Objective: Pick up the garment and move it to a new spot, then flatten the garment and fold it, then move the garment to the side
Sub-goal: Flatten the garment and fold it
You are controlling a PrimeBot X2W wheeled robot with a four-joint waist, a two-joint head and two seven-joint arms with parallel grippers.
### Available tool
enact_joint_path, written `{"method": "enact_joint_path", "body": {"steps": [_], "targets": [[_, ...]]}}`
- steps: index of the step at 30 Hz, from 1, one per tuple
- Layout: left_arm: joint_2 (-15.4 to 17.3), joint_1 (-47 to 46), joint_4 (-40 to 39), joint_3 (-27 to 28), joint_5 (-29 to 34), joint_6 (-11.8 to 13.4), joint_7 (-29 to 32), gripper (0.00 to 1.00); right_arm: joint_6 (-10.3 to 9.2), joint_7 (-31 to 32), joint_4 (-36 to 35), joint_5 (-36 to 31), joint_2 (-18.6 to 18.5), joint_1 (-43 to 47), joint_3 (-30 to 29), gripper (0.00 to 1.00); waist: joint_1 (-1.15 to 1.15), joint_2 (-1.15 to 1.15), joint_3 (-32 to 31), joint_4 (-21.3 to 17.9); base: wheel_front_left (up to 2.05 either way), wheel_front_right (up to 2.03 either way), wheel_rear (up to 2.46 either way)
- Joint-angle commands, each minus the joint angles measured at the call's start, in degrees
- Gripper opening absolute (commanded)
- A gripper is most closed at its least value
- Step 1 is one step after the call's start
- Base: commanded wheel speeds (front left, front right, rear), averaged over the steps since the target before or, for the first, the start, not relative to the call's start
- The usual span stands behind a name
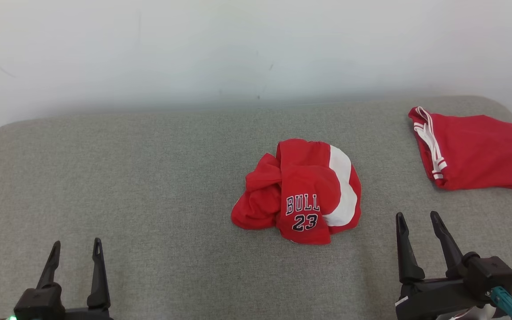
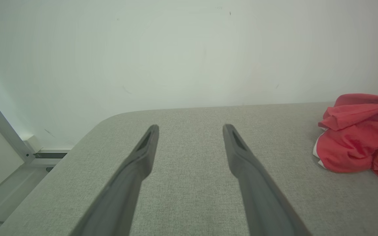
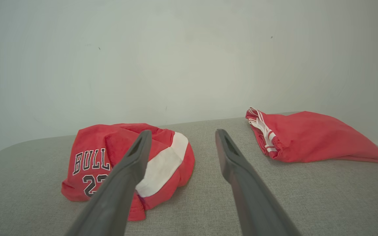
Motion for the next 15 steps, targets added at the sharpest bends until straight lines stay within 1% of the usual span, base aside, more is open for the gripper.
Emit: {"method": "enact_joint_path", "body": {"steps": [1,15], "targets": [[0.2,0.1,-0.2,-0.1,-0.1,0.1,0.1,1.0,-0.12,0.0,-0.1,-0.1,0.1,0.4,0.0,1.0,0.0,0.0,0.1,0.0,0.0,0.0,0.0],[0.7,-0.7,-0.3,-0.5,-0.2,0.5,0.4,1.0,-0.12,0.0,-0.1,-0.1,0.1,0.1,0.0,1.0,0.0,0.0,0.7,0.4,0.0,0.0,0.0]]}}
